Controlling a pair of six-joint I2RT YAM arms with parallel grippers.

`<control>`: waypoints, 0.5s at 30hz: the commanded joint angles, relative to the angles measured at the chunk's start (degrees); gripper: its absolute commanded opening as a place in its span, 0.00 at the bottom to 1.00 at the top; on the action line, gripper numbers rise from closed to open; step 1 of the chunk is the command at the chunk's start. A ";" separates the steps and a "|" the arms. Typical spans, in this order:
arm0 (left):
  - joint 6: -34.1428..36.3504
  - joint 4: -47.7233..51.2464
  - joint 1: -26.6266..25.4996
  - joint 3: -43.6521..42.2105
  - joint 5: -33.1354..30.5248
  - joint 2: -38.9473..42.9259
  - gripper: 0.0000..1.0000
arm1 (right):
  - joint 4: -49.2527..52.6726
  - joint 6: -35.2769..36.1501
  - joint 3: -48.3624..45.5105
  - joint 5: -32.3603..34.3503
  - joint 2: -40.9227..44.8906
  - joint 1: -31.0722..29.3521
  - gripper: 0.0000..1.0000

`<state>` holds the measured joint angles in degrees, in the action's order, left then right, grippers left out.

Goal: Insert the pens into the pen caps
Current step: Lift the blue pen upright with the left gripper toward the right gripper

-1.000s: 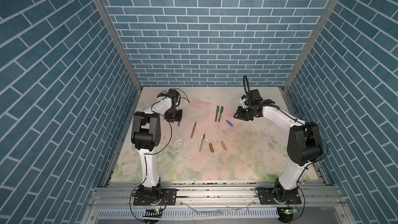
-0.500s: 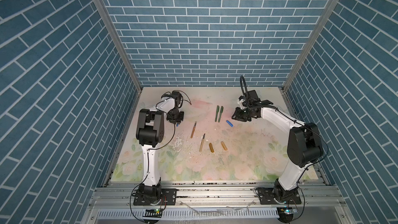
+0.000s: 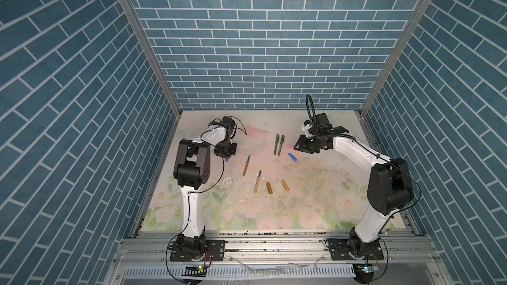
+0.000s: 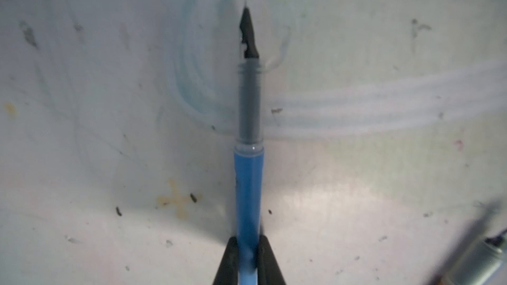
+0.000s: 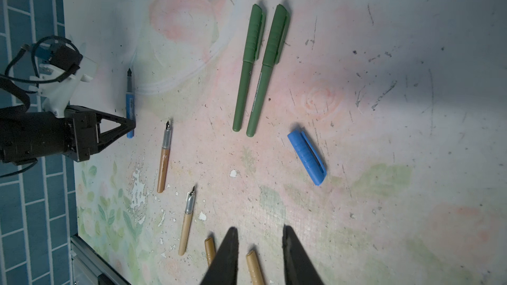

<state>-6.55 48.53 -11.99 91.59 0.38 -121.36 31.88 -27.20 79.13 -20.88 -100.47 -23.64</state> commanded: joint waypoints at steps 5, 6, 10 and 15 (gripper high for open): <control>1.32 -10.14 -5.66 -5.32 5.59 15.70 0.00 | -1.69 -0.44 -0.09 -2.32 5.65 -0.27 0.40; 1.29 -12.33 -6.71 -6.97 7.87 17.92 0.00 | -2.34 -0.18 -0.46 -3.02 6.45 -0.31 0.41; -0.66 -24.30 -10.84 -14.29 19.73 24.68 0.00 | -5.30 -0.28 -1.40 -5.12 9.74 -0.89 0.46; -6.40 -39.35 -13.99 -21.98 34.28 29.44 0.00 | -11.38 -2.69 -1.55 -9.54 12.96 -2.85 0.54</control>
<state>-9.08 20.03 -25.19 72.77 23.38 -92.62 25.61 -27.81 78.13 -26.28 -89.69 -25.30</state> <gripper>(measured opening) 0.132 0.530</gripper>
